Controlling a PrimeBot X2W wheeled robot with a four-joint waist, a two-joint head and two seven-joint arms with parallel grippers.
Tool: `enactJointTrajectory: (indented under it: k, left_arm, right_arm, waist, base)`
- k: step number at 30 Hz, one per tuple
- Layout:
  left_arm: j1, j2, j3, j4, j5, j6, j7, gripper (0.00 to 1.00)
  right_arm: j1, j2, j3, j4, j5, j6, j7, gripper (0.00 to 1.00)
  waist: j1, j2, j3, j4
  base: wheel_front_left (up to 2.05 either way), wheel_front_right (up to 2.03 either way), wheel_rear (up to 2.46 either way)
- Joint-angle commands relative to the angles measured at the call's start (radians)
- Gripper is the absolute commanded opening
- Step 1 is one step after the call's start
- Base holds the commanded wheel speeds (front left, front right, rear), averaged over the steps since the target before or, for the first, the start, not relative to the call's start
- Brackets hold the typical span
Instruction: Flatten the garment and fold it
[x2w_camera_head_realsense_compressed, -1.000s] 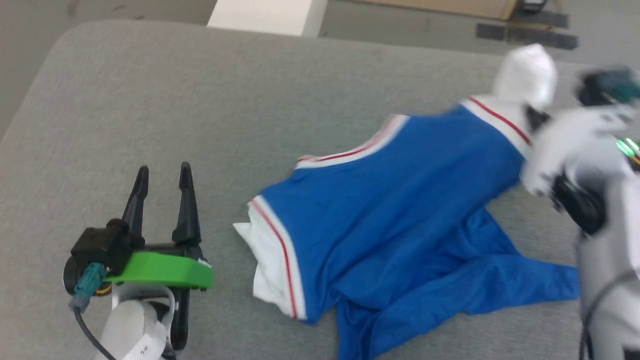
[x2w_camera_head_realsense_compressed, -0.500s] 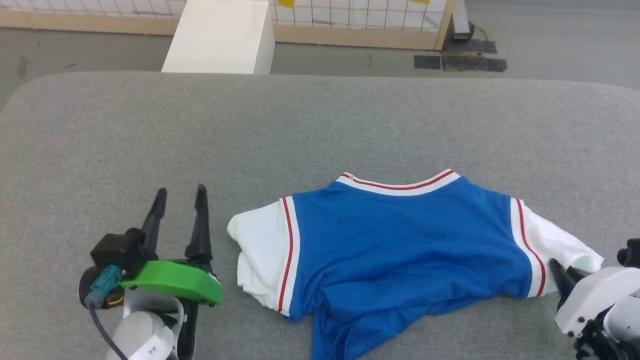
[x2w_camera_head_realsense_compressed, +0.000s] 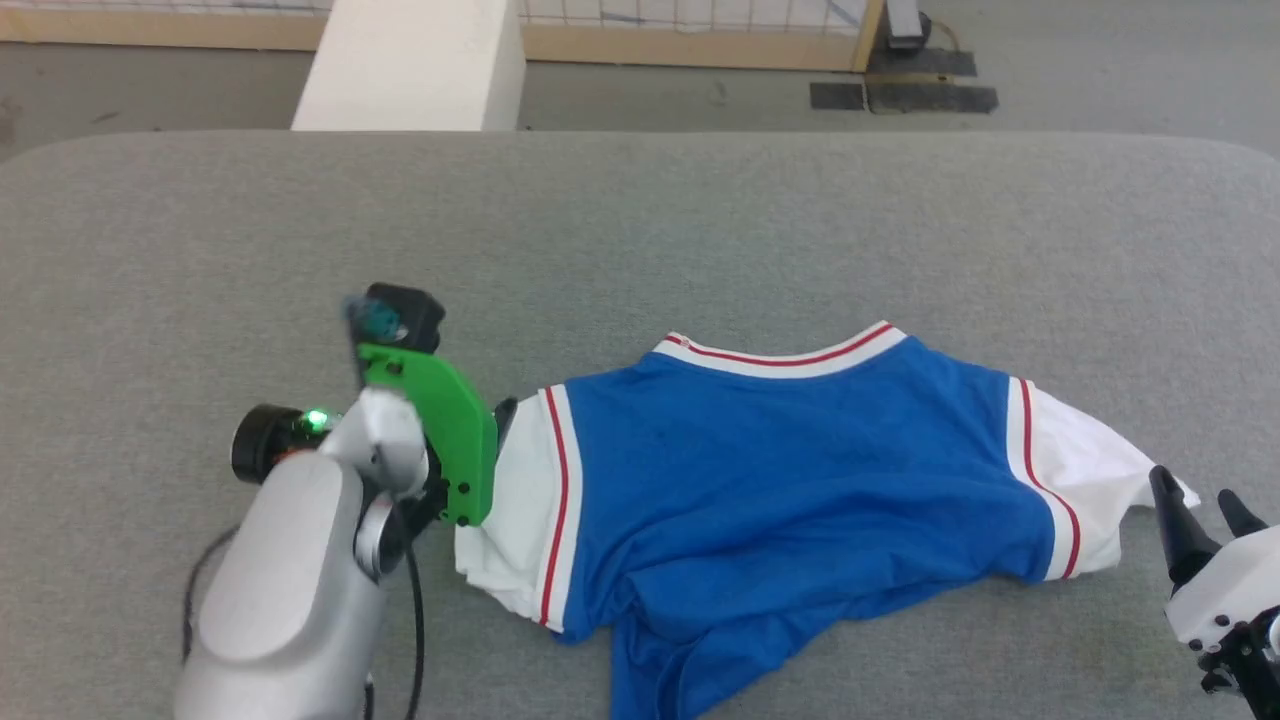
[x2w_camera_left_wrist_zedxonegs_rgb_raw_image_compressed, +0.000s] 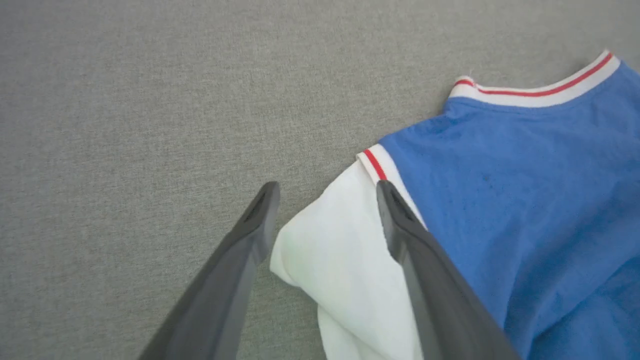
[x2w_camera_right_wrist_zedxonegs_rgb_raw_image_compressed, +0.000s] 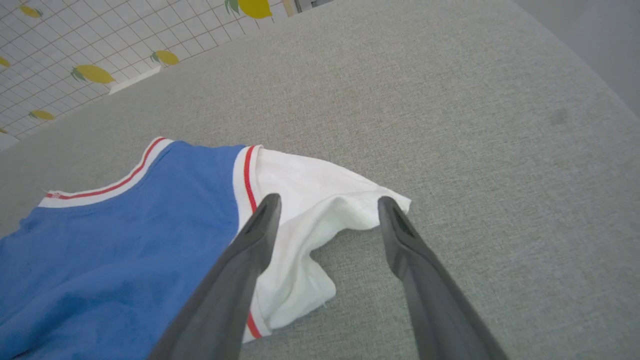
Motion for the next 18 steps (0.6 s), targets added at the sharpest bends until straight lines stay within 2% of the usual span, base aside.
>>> enactJointTrajectory:
  k: [1,3,5,11,12,13,18]
  left_arm:
    - [-0.029,0.02,-0.018,0.02,0.015,-0.005,0.058,1.0]
    - [-0.053,0.046,-0.05,0.052,0.042,-0.006,0.154,1.0]
    - [-0.065,0.059,-0.073,0.066,0.045,-0.012,0.206,1.0]
    - [-0.053,0.08,-0.127,0.093,0.013,-0.027,0.254,0.98]
    - [-0.048,0.08,-0.136,0.096,0.002,-0.029,0.255,0.18]
    - [-0.045,0.08,-0.142,0.097,-0.005,-0.03,0.252,0.0]
    - [-0.032,0.083,-0.128,0.074,-0.063,-0.032,0.173,0.0]
  right_arm:
    - [-0.018,0.0,-0.001,-0.004,-0.001,-0.001,-0.004,1.0]
    - [-0.022,0.0,0.005,-0.009,0.002,-0.001,-0.007,1.0]
    - [-0.026,0.0,0.007,-0.014,0.007,-0.001,-0.011,1.0]
    - [-0.035,0.0,-0.004,-0.018,0.003,-0.001,-0.021,1.0]
    - [-0.036,0.0,-0.006,-0.02,0.0,-0.001,-0.021,1.0]
    - [-0.037,0.0,-0.008,-0.022,-0.003,-0.001,-0.021,1.0]
    - [-0.055,0.0,-0.026,-0.049,-0.043,-0.001,-0.013,1.0]
  waist:
    - [0.0001,0.0,0.022,-0.019]
    - [0.0001,0.0,0.034,-0.029]
    - [0.0001,0.0,0.047,-0.037]
    - [0.0001,0.0,0.075,-0.042]
    - [0.0001,0.0,0.077,-0.041]
    - [0.0001,0.0,0.08,-0.04]
    - [0.0001,0.0,0.09,-0.036]
  base:
    - [0.0,0.0,0.0]
    - [0.0,0.0,0.0]
    - [0.0,0.0,0.0]
    - [0.0,0.0,0.0]
    - [0.0,0.0,0.0]
    - [0.0,0.0,0.0]
    - [0.0,0.0,0.0]
